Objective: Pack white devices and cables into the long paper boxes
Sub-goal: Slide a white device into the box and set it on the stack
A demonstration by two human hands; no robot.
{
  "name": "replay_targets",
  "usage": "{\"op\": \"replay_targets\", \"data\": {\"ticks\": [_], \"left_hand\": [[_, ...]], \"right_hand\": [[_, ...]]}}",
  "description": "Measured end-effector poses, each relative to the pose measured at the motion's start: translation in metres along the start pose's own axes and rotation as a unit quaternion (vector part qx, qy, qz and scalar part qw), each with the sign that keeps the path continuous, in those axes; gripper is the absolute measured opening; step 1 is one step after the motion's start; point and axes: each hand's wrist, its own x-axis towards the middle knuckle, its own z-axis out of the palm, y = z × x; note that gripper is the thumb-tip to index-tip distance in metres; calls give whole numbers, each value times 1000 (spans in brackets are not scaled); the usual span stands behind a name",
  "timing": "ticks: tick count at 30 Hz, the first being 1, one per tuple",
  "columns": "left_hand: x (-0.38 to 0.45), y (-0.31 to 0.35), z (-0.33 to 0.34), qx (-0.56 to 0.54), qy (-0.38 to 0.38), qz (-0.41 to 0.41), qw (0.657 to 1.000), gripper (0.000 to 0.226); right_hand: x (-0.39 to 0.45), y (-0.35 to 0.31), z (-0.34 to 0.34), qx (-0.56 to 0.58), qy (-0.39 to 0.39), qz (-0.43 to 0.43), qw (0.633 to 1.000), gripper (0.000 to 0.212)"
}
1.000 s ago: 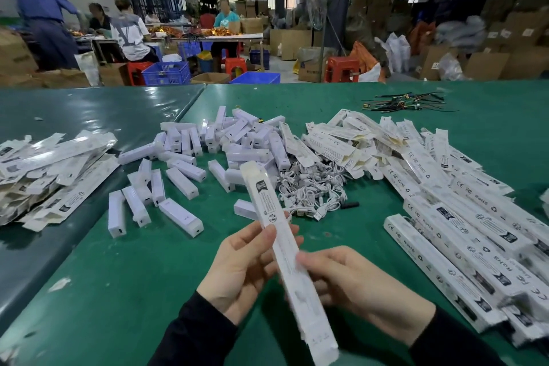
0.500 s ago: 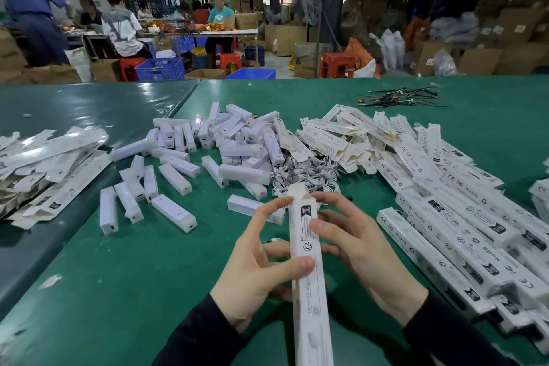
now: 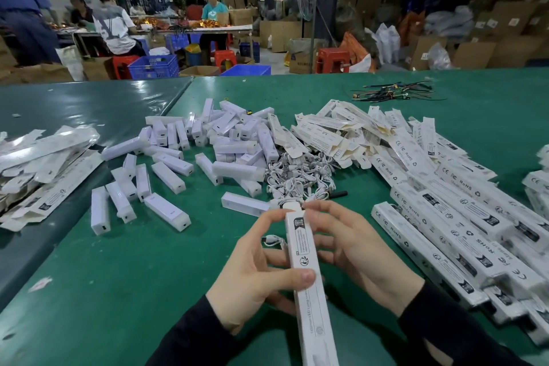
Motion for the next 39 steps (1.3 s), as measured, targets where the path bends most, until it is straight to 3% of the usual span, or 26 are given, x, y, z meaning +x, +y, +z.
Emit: {"op": "replay_targets", "data": {"ticks": [5, 16, 20, 28, 35, 39], "left_hand": [[-2, 0, 4, 22, -32, -16, 999, 71], [-3, -1, 6, 10, -57, -21, 998, 58], [-3, 0, 4, 15, -49, -23, 998, 65], [-1, 0, 5, 27, -32, -13, 999, 60], [-1, -1, 6, 28, -41, -17, 999, 60], [1, 0, 6, 15, -19, -12, 1000, 72]], "right_hand": [[3, -1, -4, 25, 17, 62, 998, 34], [1, -2, -3, 0, 20, 43, 999, 27], [-1, -7, -3, 3, 16, 21, 1000, 43], [-2, -7, -6, -15, 30, 31, 999, 16], [-2, -6, -6, -32, 32, 39, 998, 19], [-1, -6, -7, -34, 44, 13, 998, 24]]}}
